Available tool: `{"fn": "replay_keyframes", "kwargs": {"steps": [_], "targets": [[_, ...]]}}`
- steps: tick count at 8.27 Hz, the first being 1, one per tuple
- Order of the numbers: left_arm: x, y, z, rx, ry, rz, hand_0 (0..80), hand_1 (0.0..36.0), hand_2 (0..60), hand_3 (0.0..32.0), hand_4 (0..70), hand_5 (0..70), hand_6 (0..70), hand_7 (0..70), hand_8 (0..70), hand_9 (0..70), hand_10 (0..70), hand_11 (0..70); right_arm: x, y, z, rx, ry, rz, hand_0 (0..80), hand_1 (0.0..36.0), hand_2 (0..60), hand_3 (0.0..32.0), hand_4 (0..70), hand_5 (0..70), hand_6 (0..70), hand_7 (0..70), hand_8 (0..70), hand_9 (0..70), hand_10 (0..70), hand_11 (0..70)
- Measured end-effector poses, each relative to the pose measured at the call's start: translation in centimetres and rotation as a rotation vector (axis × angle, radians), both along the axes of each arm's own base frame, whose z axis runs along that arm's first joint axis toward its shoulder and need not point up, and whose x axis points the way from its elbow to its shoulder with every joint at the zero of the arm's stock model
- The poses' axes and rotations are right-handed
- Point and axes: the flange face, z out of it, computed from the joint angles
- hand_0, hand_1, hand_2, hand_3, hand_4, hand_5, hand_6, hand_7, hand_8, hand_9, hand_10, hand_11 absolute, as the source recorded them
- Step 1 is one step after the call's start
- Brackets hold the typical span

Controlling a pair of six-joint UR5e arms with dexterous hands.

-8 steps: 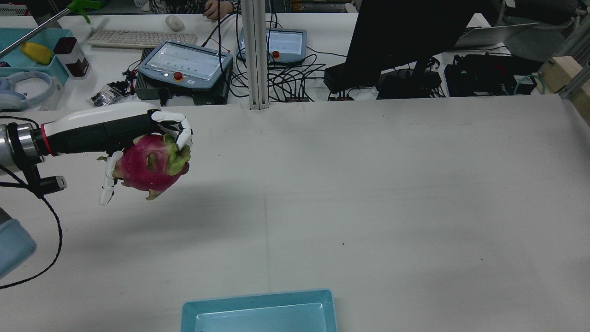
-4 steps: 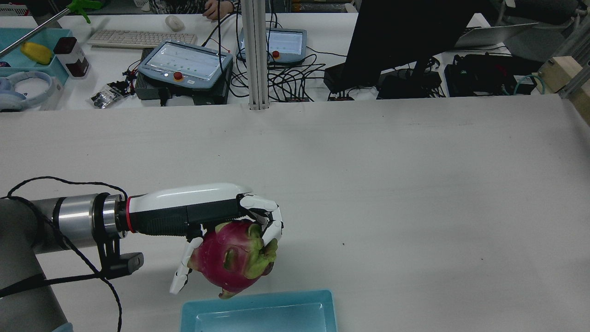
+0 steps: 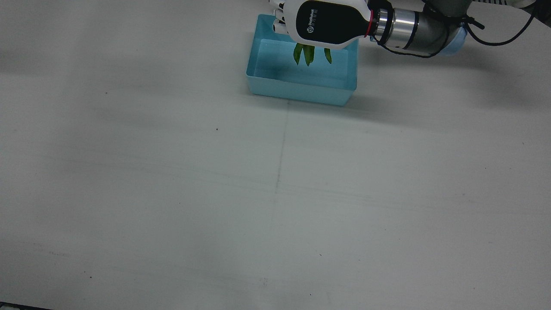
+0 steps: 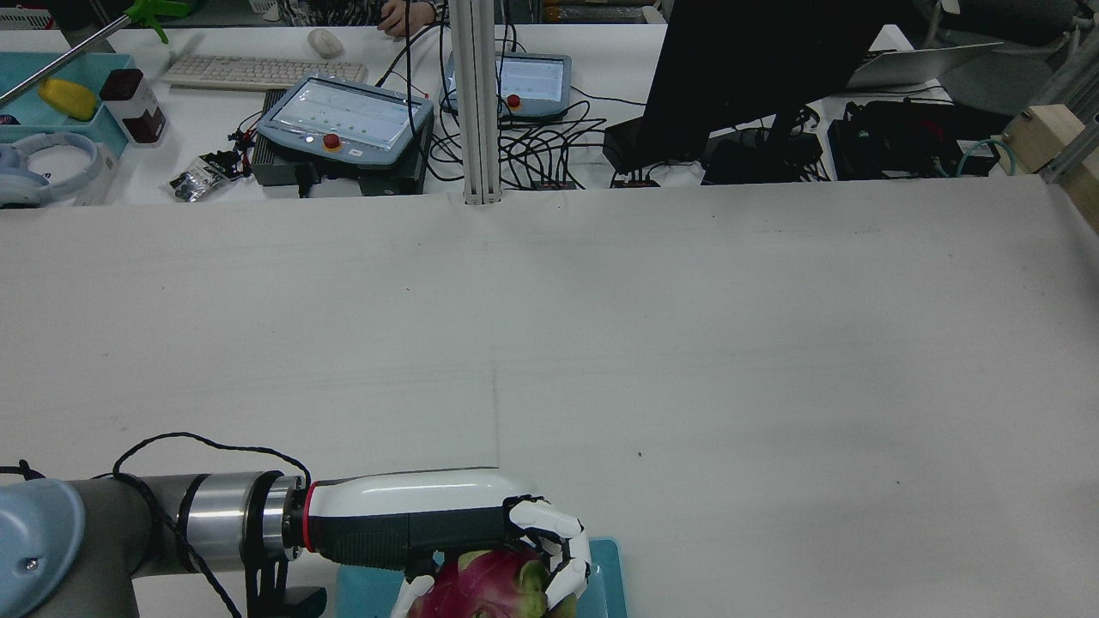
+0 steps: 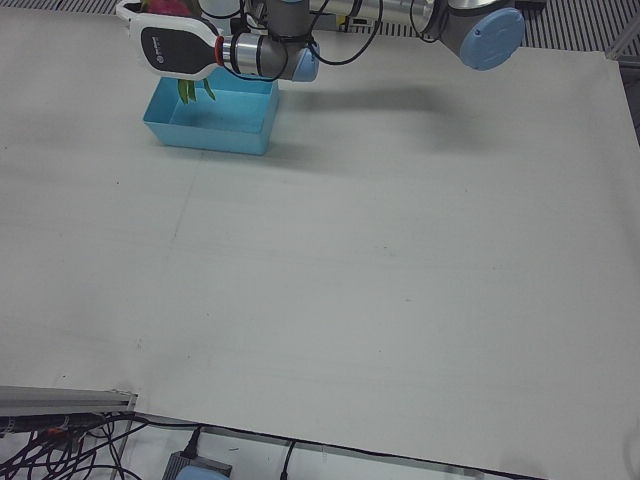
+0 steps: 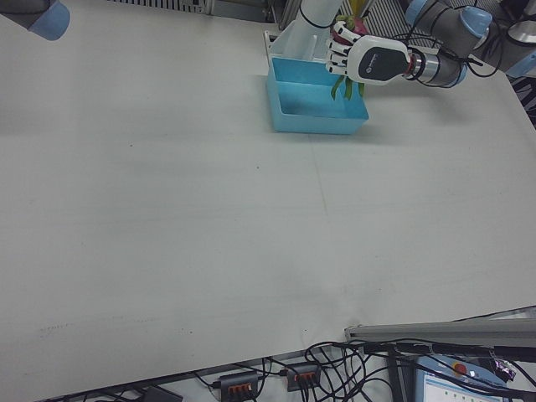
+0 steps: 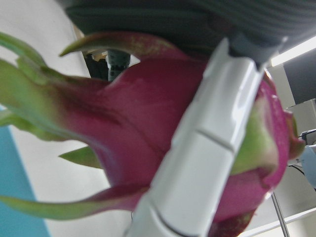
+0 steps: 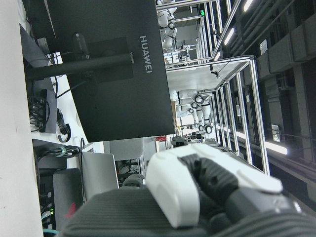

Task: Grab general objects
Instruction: 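Lower the dragon fruit into the blue tray and open the left hand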

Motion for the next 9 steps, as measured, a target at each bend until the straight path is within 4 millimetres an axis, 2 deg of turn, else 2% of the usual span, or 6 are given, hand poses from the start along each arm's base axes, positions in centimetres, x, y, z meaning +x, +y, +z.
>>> {"fn": "replay_keyframes", "kwargs": {"steps": [1,2,3,5,7,9], "targets": [[0.5,1.2,3.7,-0.014,-0.023,0.029,80.0,33.2,16.6,0.0,70.0,70.0,58.5,70.0,39.7,54.9,34.6,51.4,0.0,0.0,0.0,0.0,0.0,0.0,0.0,0.0,0.0,0.0,0.0,0.0,0.0,0.0,0.0,0.0,0.0,0.0],[-0.1,2.3,8.6,-0.035,-0.065,0.047,80.0,36.0,6.1,0.0,33.1,70.0,25.7,40.0,14.0,21.2,14.6,25.1,0.0,0.0,0.0,0.0,0.0,0.0,0.0,0.0,0.0,0.0,0.0,0.0,0.0,0.0,0.0,0.0,0.0,0.0],[-1.3,3.1,13.2,-0.056,-0.107,0.055,80.0,36.0,0.0,0.0,21.7,70.0,16.5,22.1,7.6,11.4,10.4,19.1,0.0,0.0,0.0,0.0,0.0,0.001,0.0,0.0,0.0,0.0,0.0,0.0,0.0,0.0,0.0,0.0,0.0,0.0],[-3.7,4.4,18.8,-0.085,-0.166,0.059,80.0,35.3,0.0,19.0,4.7,70.0,7.9,11.5,3.0,5.4,5.6,12.3,0.0,0.0,0.0,0.0,0.0,0.0,0.0,0.0,0.0,0.0,0.0,0.0,0.0,0.0,0.0,0.0,0.0,0.0],[-4.7,5.0,19.0,-0.1,-0.165,0.068,80.0,34.1,0.0,22.8,0.0,70.0,4.0,9.7,1.1,3.3,2.8,8.4,0.0,0.0,0.0,0.0,0.0,0.0,0.0,0.0,0.0,0.0,0.0,0.0,0.0,0.0,0.0,0.0,0.0,0.0],[-5.6,5.4,15.1,-0.117,-0.143,0.087,80.0,35.3,0.0,27.4,0.0,70.0,3.6,9.7,0.4,2.3,1.9,7.2,0.0,0.0,0.0,0.0,0.0,0.0,0.0,0.0,0.0,0.0,0.0,0.0,0.0,0.0,0.0,0.0,0.0,0.0]]}}
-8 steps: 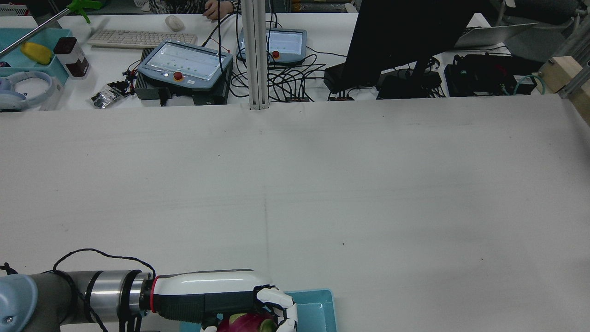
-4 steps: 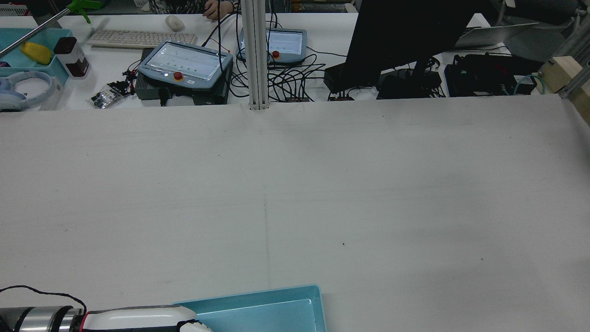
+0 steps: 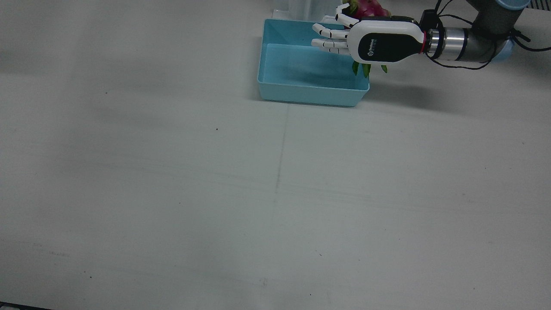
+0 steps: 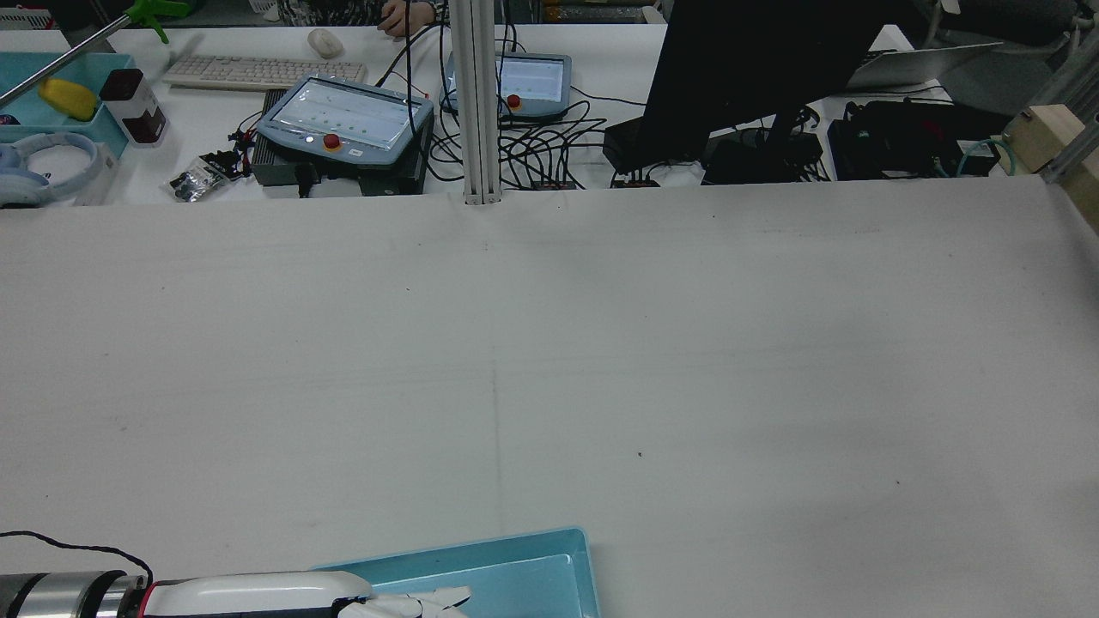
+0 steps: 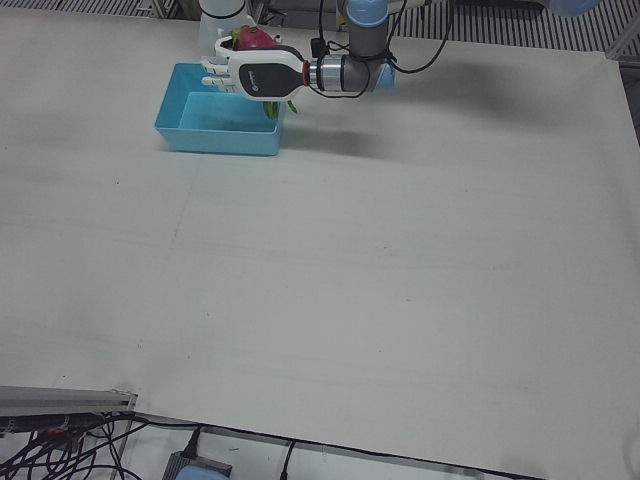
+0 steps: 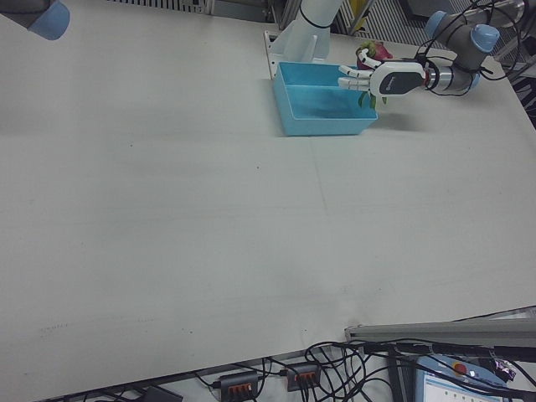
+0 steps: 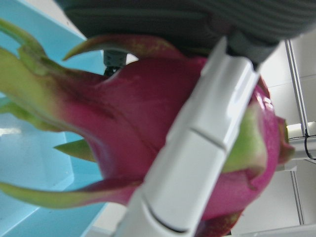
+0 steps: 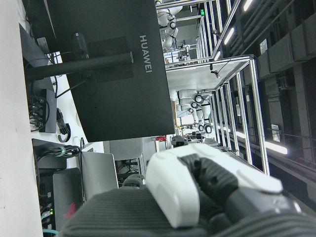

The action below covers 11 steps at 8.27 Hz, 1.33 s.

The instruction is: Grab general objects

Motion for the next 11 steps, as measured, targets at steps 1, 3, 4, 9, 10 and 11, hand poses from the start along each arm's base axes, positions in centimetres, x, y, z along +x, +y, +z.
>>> {"fn": "replay_keyframes", "kwargs": {"steps": [1,3,4,9,10,11], "targets": [[0.7,-0.3,-2.9,0.0,0.01,0.003,80.0,35.8,0.0,28.8,0.0,70.0,3.3,9.5,0.2,1.9,1.6,6.8,0.0,0.0,0.0,0.0,0.0,0.0,0.0,0.0,0.0,0.0,0.0,0.0,0.0,0.0,0.0,0.0,0.0,0.0],[2.7,-1.2,-9.2,0.01,0.037,0.004,80.0,35.2,0.0,29.8,0.0,70.0,2.5,8.9,0.0,0.7,1.2,6.1,0.0,0.0,0.0,0.0,0.0,0.0,0.0,0.0,0.0,0.0,0.0,0.0,0.0,0.0,0.0,0.0,0.0,0.0],[3.1,-1.7,-11.1,0.014,0.047,-0.001,80.0,34.3,0.0,30.6,0.0,68.2,2.1,8.6,0.0,0.3,0.8,5.6,0.0,0.0,0.0,0.0,0.0,0.0,0.0,0.0,0.0,0.0,0.0,0.0,0.0,0.0,0.0,0.0,0.0,0.0],[1.1,-5.2,-12.1,-0.022,0.055,-0.11,80.0,24.5,0.0,32.0,0.0,49.5,0.0,3.5,0.0,0.0,0.0,1.0,0.0,0.0,0.0,0.0,0.0,0.0,0.0,0.0,0.0,0.0,0.0,0.0,0.0,0.0,0.0,0.0,0.0,0.0],[1.0,-5.5,-11.7,-0.025,0.052,-0.117,67.7,18.8,0.0,32.0,0.0,50.6,0.0,3.3,0.0,0.0,0.0,0.0,0.0,0.0,0.0,0.0,0.0,0.0,0.0,0.0,0.0,0.0,0.0,0.0,0.0,0.0,0.0,0.0,0.0,0.0],[1.1,-5.6,-11.1,-0.027,0.05,-0.12,58.4,11.3,0.0,31.0,0.0,55.4,0.0,3.9,0.0,0.0,0.0,0.0,0.0,0.0,0.0,0.0,0.0,0.0,0.0,0.0,0.0,0.0,0.0,0.0,0.0,0.0,0.0,0.0,0.0,0.0]]}}
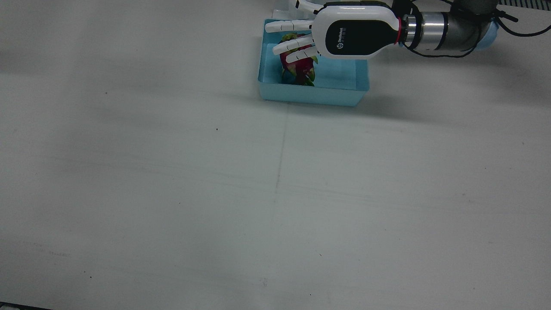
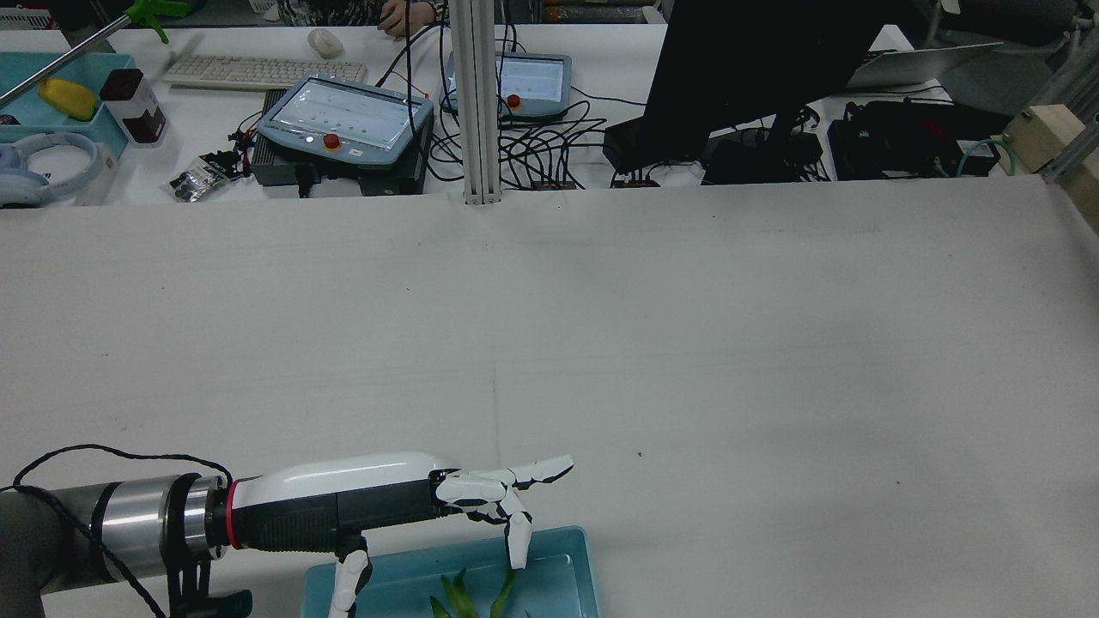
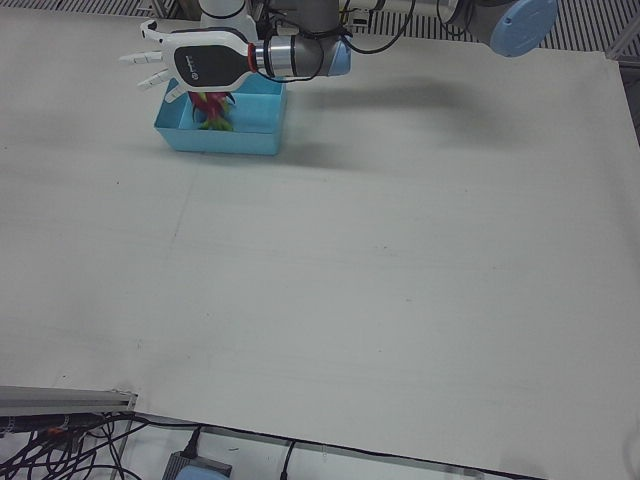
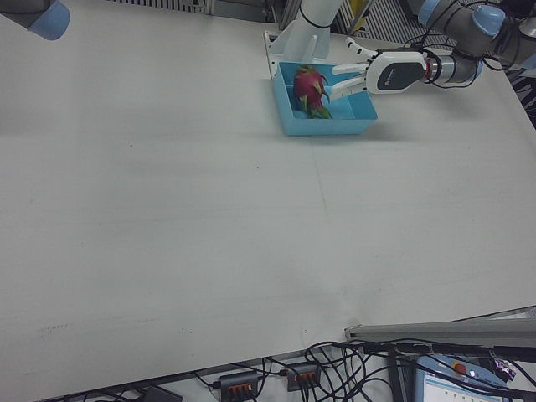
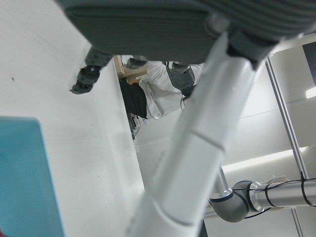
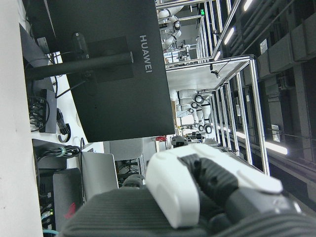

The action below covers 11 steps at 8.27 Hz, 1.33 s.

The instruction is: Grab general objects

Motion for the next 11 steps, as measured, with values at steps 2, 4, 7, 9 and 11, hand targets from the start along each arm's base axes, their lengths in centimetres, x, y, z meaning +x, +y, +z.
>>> {"fn": "replay_keyframes", "kwargs": {"steps": [2,4,7,9,11], "targets": [[-1.0,-0.8,2.3,-0.028,0.002,-0.037,56.0,10.2,0.0,32.0,0.0,45.6,0.0,4.3,0.0,0.0,0.0,1.0,0.0,0.0,0.0,0.0,0.0,0.001,0.0,0.0,0.0,0.0,0.0,0.0,0.0,0.0,0.0,0.0,0.0,0.0],[-8.7,-7.1,4.1,-0.054,-0.025,-0.228,68.3,18.5,0.0,32.0,0.0,54.0,0.0,6.2,0.0,0.0,0.3,3.5,0.0,0.0,0.0,0.0,0.0,0.001,0.0,0.0,0.0,0.0,0.0,0.0,0.0,0.0,0.0,0.0,0.0,0.0],[-23.1,-17.3,9.1,-0.155,-0.112,-0.568,80.0,25.4,0.0,22.6,1.2,70.0,2.2,14.5,9.7,1.5,2.0,6.0,0.0,0.0,0.0,0.0,0.0,-0.001,0.0,0.0,0.0,0.0,0.0,0.0,0.0,0.0,0.0,0.0,0.0,0.0],[-34.2,-23.1,15.6,-0.285,-0.186,-0.793,80.0,27.5,0.0,10.8,16.4,70.0,10.4,21.7,1.3,2.9,5.8,11.7,0.0,0.0,0.0,0.0,0.0,0.0,0.0,0.0,0.0,0.0,0.0,0.0,0.0,0.0,0.0,0.0,0.0,0.0],[-41.1,-25.6,22.5,-0.406,-0.244,-0.919,80.0,24.5,0.0,10.6,17.0,70.0,12.8,24.1,3.9,3.4,5.7,11.1,0.0,0.0,0.0,0.0,0.0,0.0,0.0,0.0,0.0,0.0,0.0,0.0,0.0,0.0,0.0,0.0,0.0,0.0]]}}
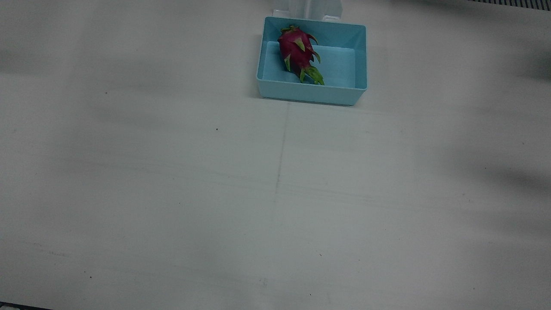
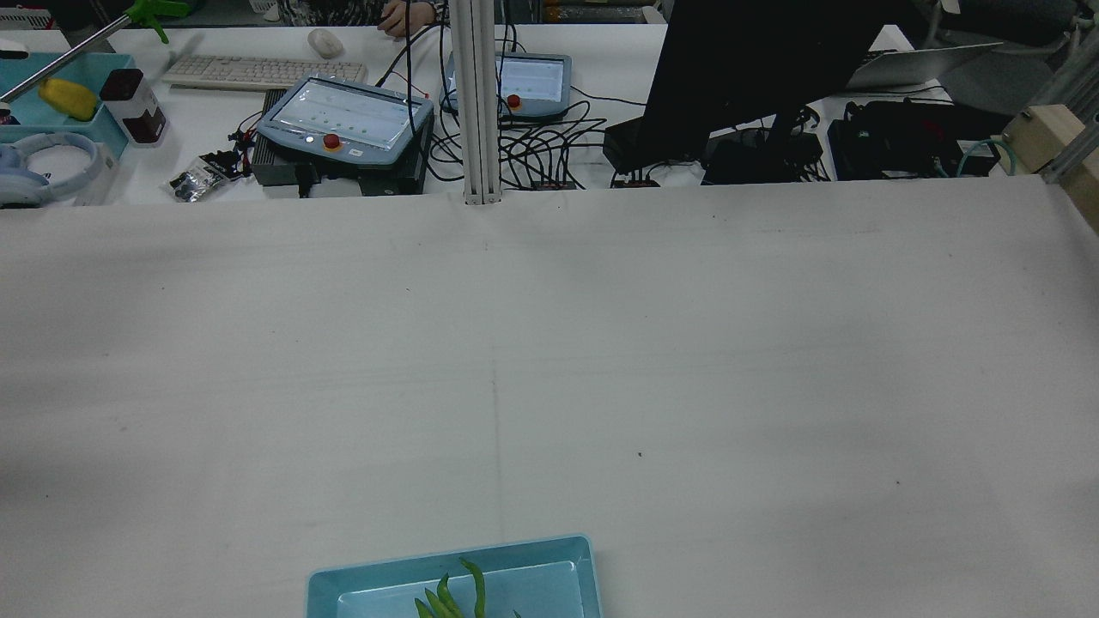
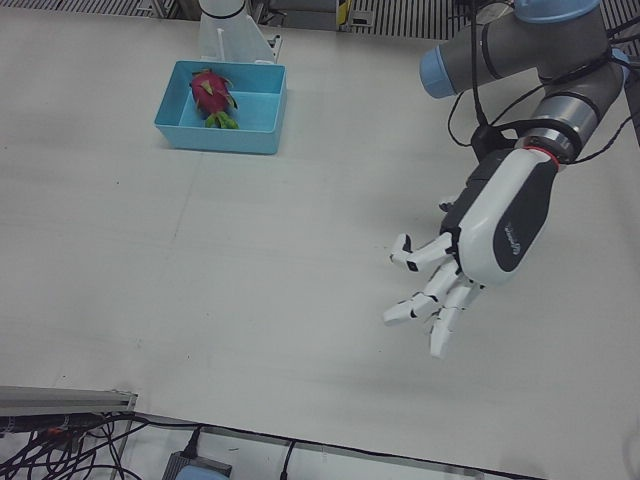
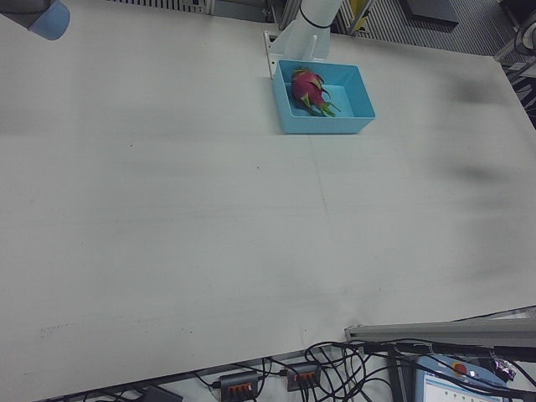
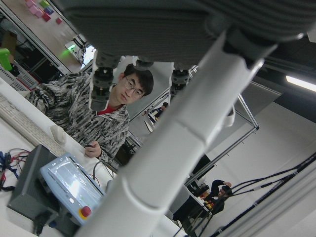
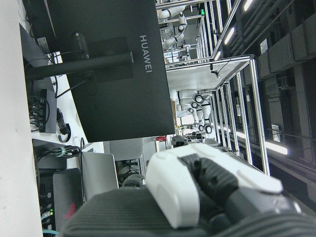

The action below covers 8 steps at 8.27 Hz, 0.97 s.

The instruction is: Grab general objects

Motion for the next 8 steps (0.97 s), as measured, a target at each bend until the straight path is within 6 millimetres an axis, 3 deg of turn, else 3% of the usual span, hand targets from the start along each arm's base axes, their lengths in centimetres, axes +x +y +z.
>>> {"fn": "replay_keyframes", "kwargs": {"steps": [2,3,4,6,8], "targets": [[-3.1,-0.3,3.5,-0.083,0.006,-0.089,79.3,21.7,0.0,10.6,16.2,70.0,11.7,22.7,3.6,3.1,5.6,10.8,0.0,0.0,0.0,0.0,0.0,0.0,0.0,0.0,0.0,0.0,0.0,0.0,0.0,0.0,0.0,0.0,0.0,0.0],[-3.7,-0.7,3.5,-0.106,0.011,-0.119,73.6,21.3,0.0,8.2,20.3,70.0,11.7,20.5,1.3,2.7,6.2,11.7,0.0,0.0,0.0,0.0,0.0,0.0,0.0,0.0,0.0,0.0,0.0,0.0,0.0,0.0,0.0,0.0,0.0,0.0],[-4.0,-1.4,2.4,-0.119,0.013,-0.136,76.6,20.6,0.0,0.0,29.2,70.0,17.0,26.9,2.4,5.4,7.6,13.5,0.0,0.0,0.0,0.0,0.0,0.0,0.0,0.0,0.0,0.0,0.0,0.0,0.0,0.0,0.0,0.0,0.0,0.0],[-4.2,-4.7,-1.9,-0.146,0.013,-0.165,74.0,19.7,0.0,0.0,32.4,70.0,19.1,29.6,3.3,6.9,8.1,14.0,0.0,0.0,0.0,0.0,0.0,-0.001,0.0,0.0,0.0,0.0,0.0,0.0,0.0,0.0,0.0,0.0,0.0,0.0],[-4.5,-8.4,-2.9,-0.193,0.007,-0.228,69.0,18.3,0.0,0.0,32.9,70.0,19.9,30.4,4.5,8.4,9.3,15.5,0.0,0.0,0.0,0.0,0.0,-0.001,0.0,0.0,0.0,0.0,0.0,0.0,0.0,0.0,0.0,0.0,0.0,0.0]]}}
